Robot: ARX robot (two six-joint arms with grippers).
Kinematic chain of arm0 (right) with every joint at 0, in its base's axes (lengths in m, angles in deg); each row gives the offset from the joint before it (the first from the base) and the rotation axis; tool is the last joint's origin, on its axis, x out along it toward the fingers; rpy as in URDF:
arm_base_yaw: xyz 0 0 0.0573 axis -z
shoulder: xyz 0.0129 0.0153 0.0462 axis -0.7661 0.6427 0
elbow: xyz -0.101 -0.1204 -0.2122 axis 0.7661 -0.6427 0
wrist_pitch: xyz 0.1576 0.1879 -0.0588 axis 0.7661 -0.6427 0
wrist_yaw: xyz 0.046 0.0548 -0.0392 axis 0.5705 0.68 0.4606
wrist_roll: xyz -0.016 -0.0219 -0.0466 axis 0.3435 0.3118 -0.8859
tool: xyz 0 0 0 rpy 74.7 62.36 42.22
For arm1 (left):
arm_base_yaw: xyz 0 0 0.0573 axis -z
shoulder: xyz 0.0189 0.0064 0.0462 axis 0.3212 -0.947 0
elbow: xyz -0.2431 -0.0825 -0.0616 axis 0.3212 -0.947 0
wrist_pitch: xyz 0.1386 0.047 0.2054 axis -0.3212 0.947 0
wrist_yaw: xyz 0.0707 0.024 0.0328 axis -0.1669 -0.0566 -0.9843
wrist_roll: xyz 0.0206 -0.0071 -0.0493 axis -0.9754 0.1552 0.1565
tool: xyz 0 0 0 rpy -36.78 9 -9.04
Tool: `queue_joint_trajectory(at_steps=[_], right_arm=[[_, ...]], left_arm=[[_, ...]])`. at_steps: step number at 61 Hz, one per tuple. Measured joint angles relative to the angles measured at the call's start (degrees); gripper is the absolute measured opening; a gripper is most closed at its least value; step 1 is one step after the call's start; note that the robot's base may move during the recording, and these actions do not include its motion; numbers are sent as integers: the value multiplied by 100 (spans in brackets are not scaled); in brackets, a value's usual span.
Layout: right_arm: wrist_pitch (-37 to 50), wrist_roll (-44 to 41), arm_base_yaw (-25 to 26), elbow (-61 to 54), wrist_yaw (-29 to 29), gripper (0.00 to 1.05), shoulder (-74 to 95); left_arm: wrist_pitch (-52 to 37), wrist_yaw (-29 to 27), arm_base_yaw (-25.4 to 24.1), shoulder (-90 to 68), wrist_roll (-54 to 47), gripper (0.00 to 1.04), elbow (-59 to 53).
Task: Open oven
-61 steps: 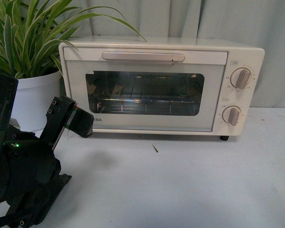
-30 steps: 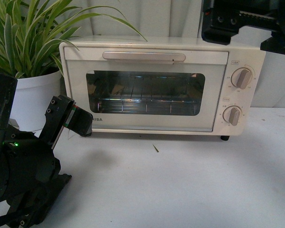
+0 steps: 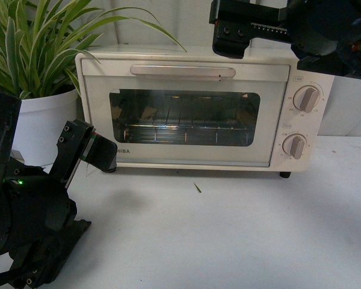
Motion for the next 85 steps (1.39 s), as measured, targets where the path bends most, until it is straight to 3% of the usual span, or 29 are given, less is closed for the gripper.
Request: queue_joint_trajectory(at_steps=[24, 53, 85], right_arm=[[-35, -52, 9, 92, -190, 95, 273], [11, -44, 101, 166, 179, 95, 280], [-212, 72, 96, 614, -105, 95, 636]], left_arm=[[17, 33, -26, 17, 0, 98, 0], [28, 17, -11, 22, 0, 98, 0], [31, 17, -4, 26, 0, 98, 0]])
